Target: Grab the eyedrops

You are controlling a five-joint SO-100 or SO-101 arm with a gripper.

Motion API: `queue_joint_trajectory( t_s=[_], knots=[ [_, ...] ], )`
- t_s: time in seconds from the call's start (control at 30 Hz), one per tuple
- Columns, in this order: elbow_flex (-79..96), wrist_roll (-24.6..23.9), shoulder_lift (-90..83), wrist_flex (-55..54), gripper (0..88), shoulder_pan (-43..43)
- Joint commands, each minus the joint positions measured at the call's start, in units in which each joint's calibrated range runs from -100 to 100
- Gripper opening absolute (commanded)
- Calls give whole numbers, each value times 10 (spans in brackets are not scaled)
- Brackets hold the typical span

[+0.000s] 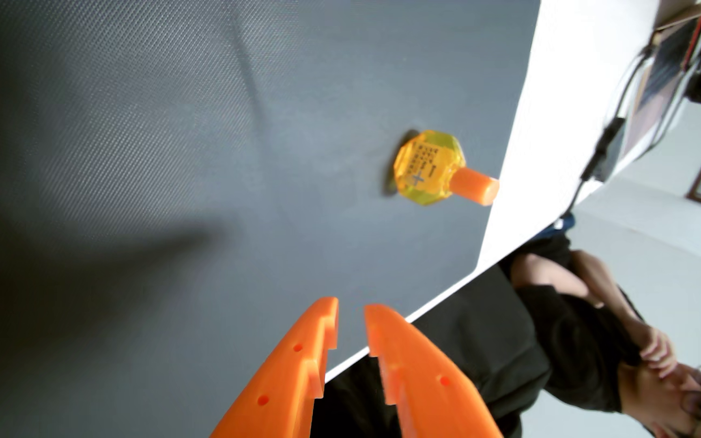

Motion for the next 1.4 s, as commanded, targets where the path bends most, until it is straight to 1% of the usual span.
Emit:
queue_joint_trajectory(
  t_s=[0.0, 0.27, 0.43, 0.57, 0.77, 1.13, 1.23, 1.37],
  knots=[
    [-107, 3, 132, -7, 107, 5],
    [-290, 2, 321, 4, 119, 5],
    [-400, -9, 438, 46, 199, 8],
    [-470, -21, 520, 65, 200, 15],
    [-576, -24, 627, 94, 204, 19],
    [-685, -48, 773, 102, 205, 24],
    [-692, -59, 785, 102, 205, 23],
    [-691, -86, 794, 99, 205, 19]
  ],
)
